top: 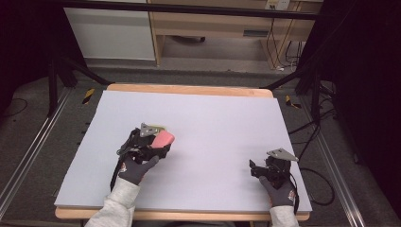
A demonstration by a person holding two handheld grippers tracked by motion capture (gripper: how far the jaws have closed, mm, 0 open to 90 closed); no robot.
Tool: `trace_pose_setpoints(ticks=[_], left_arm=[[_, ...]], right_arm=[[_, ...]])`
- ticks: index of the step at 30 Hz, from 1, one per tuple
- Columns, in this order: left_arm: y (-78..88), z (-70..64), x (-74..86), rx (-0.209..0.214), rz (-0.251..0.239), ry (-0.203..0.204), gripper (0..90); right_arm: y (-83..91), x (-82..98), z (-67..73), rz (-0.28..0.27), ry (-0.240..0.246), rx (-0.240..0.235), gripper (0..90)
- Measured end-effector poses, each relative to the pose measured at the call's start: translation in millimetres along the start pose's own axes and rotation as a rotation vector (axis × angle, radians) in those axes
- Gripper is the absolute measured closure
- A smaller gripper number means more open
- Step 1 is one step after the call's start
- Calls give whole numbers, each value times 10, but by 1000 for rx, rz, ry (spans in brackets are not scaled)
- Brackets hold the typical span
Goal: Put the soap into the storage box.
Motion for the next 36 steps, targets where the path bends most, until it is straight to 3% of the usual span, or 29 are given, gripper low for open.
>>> trace_pose_setpoints(ticks=[12,36], left_arm=[[42,197,-20,-26,-13,34,371],[-79,458,52,-73,9,74,371]], right_arm=[[-1,-3,3,0,-2,0,105],[-10,-2,4,1,-2,-1,105]])
Point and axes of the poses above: each handheld gripper's, and its own axes: y roughly backward along the jaws, x roughly out of its underside, z roughly to its left, the point moved 10 cm from there along -y, roughly forward along the jaws, and after that the axes turned 11 degrees about x, right-handed, at the moved point
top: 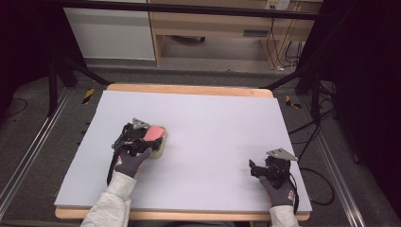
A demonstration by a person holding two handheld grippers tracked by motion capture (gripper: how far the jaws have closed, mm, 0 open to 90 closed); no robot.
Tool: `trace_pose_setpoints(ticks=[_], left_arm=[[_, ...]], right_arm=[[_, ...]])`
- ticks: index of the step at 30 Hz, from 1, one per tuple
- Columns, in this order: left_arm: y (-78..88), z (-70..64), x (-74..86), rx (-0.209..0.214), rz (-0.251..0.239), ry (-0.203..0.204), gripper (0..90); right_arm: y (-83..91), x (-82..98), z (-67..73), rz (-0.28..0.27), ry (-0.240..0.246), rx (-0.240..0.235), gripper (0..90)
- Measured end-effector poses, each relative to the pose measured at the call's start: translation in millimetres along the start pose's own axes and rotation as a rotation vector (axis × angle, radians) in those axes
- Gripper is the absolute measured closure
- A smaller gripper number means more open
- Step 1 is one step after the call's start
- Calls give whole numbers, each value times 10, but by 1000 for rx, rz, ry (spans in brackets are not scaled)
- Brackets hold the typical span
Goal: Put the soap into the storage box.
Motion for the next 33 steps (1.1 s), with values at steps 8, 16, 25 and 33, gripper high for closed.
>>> trace_pose_setpoints(ticks=[8,16,25,33], left_arm=[[-50,48,31,-7,8,13,371],[-75,119,73,-25,23,11,371],[-109,158,93,-33,23,16,371],[-150,190,120,-36,36,15,371]], right_arm=[[-1,1,-3,1,0,0,105],[-1,2,-3,1,0,2,105],[-4,2,-4,1,0,3,105],[-7,2,-4,1,0,4,105]])
Point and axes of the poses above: each handheld gripper's, and its own axes: y roughly backward along the jaws, x roughly out of its underside, z roughly to its left, the point moved 10 cm from there along -y, roughly forward along the jaws, and after that the axes turned 11 degrees about x, right-handed, at the moved point
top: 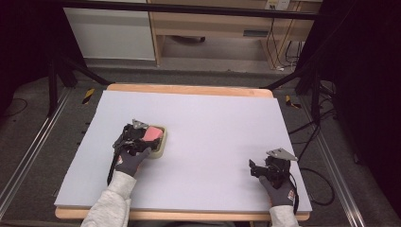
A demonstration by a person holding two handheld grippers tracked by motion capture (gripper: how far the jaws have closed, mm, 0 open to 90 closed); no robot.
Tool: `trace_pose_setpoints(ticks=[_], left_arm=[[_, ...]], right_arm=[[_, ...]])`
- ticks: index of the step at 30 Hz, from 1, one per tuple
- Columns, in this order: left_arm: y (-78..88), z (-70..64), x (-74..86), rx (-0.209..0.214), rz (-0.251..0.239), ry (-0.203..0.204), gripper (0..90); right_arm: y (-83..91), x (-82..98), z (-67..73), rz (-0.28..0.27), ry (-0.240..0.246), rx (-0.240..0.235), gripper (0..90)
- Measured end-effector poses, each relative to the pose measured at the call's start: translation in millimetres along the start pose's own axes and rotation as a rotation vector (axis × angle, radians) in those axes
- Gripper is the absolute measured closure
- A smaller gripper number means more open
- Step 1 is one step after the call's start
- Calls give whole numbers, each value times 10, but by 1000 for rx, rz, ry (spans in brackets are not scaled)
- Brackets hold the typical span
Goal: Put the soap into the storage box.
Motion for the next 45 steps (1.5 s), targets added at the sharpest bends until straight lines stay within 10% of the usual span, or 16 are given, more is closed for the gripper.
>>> trace_pose_setpoints(ticks=[45], left_arm=[[-21,3,-18,1,-26,-7,301]], right_arm=[[0,0,-3,1,-3,3,99]])
Point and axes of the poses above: each handheld gripper's, and its own axes: y roughly backward along the jaws, x roughly out of its underside, z roughly to its left, the point moved 10 cm from there along -y, roughly forward along the jaws, and after that the axes turned 11 degrees about x, right-handed, at the moved point
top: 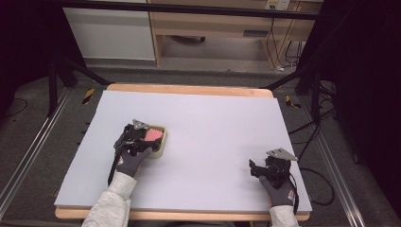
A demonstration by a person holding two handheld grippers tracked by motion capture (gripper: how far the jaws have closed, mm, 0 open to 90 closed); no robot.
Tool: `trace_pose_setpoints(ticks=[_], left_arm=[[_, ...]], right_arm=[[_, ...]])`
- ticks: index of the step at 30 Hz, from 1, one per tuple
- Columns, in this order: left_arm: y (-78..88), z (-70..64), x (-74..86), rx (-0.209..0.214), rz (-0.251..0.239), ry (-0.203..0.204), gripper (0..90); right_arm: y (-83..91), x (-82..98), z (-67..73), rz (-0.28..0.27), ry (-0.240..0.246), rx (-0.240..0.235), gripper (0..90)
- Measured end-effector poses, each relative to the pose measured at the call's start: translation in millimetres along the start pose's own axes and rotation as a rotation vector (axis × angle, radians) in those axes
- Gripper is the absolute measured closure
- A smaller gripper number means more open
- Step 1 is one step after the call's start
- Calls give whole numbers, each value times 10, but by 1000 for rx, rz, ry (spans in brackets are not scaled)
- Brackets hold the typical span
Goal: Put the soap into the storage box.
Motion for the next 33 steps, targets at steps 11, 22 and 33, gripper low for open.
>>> trace_pose_setpoints(ticks=[11,22,33], left_arm=[[178,-124,-50,54,-39,-46,253],[360,-247,23,106,-71,-85,239],[535,-56,316,82,-70,-73,229]], right_arm=[[-3,-3,-24,1,-15,5,85],[-8,-4,-66,0,-26,13,72],[-3,5,-113,1,-32,20,69]])
Point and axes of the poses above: each handheld gripper's, and its own axes: y roughly backward along the jaws, x roughly out of its underside, z roughly to its left, the point moved 10 cm from there along -y, roughly forward along the jaws, and after that the axes turned 11 degrees about x, right-handed, at the moved point
